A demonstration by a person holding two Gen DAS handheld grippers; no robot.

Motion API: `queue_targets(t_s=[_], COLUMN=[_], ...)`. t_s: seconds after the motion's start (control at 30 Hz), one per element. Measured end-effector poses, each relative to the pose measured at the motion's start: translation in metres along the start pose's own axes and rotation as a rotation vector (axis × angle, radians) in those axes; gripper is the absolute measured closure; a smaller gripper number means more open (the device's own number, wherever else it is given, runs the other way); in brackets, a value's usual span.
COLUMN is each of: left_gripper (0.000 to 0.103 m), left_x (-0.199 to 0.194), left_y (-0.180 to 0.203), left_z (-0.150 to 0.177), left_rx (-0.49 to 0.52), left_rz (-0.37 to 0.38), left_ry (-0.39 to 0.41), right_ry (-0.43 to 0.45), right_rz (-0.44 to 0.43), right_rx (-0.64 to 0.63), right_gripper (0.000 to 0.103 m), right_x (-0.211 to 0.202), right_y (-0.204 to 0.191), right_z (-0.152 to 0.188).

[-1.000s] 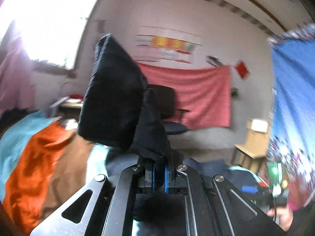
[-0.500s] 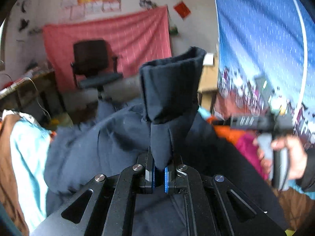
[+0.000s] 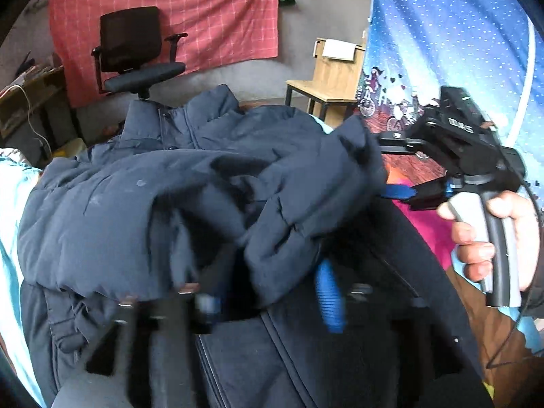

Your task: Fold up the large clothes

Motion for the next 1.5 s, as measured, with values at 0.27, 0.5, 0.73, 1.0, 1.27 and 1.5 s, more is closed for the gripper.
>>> queue_targets(t_s=[0.27, 0.5, 0.73, 1.0, 1.27, 1.5], left_gripper=[0.044, 0.030, 0.030, 0.029, 0.029, 0.029], left_x=[-0.034, -0.069, -0.089, -0.116, -0.079, -0.052], left_y=[-0.001, -0.047, -0.105, -0.126, -0.142, -0.137], left_z=[0.004, 0.006, 0.006, -0.002, -0.003, -0.014], left_rx=[0.001, -0.036, -0.215, -0.228, -0.140, -0.167], left_rz=[-0.007, -0.271, -0.442, -0.516, -0.627, -0.502], left_ry=[0.012, 0.066, 0.074, 0.106, 0.039, 0.084], right_ry=[-0.021, 0.009, -0.062, 0.030, 0.137, 0.178], right_rz=[-0.048, -0.098, 0.082, 0.152, 0.190, 0.386], right_rx=[0.193, 0.197, 0.006, -0.128, -0.182, -0.524], right_gripper=[0.016, 0.015, 0.053, 0.098, 0.098, 0.035], right_x=[0.001, -0.018, -0.002, -0.017, -0.024, -0.004], right_y=[0.014, 0.011, -0.012, -0.033, -0.040, -0.059], right_z=[0.008, 0.013, 0.039, 0.031, 0.004, 0.014])
Point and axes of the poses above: each gripper's, at about its wrist camera, not at the fingertips, and x roughly the way its jaws point, y to its right, z to its underside, the point moved 3 cm from there along x, roughly the way its jaws point, and after that the axes turned 15 degrees about y, right-handed, at the moved point
